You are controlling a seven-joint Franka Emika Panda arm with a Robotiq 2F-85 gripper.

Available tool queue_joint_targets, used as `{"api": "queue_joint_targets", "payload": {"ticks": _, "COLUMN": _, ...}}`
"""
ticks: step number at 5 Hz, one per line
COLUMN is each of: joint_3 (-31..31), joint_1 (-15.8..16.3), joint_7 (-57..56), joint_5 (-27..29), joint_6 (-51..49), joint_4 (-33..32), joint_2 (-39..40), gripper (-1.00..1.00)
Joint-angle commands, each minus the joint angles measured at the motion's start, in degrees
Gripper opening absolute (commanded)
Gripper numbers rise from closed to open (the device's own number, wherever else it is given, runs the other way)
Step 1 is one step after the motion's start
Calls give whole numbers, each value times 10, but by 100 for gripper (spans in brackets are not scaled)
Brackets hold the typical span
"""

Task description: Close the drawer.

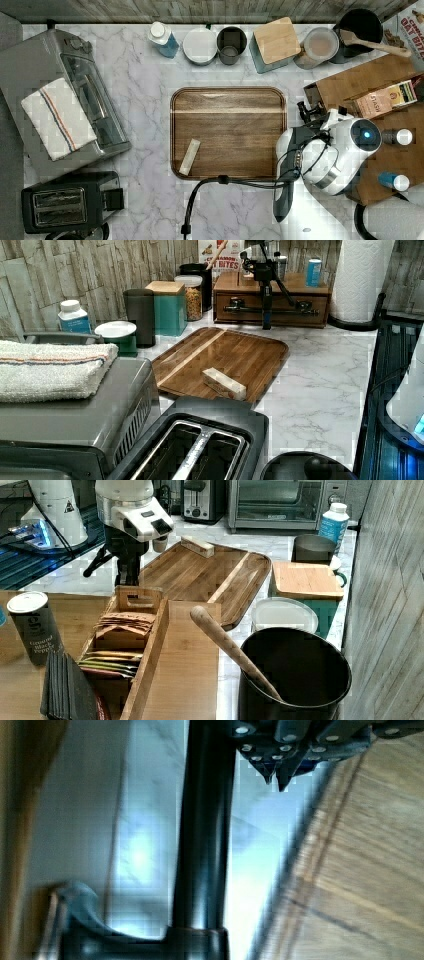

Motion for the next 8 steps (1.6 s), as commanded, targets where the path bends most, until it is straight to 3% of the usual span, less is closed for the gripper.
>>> {"api": "queue_joint_targets", "payload": {"ticks": 1, "joint_3": -80, "joint_1": -8, "joint_7": 75, "joint_5": -91, "joint_6": 159, "joint_4": 94, "joint_2": -26, "gripper": -100}}
{"api": "queue_joint_targets", "payload": {"ticks": 8, "joint_3": -78, "joint_1": -10, "joint_7": 75, "joint_5": -92, "joint_6": 159, "joint_4": 94, "joint_2": -26, "gripper": -100}}
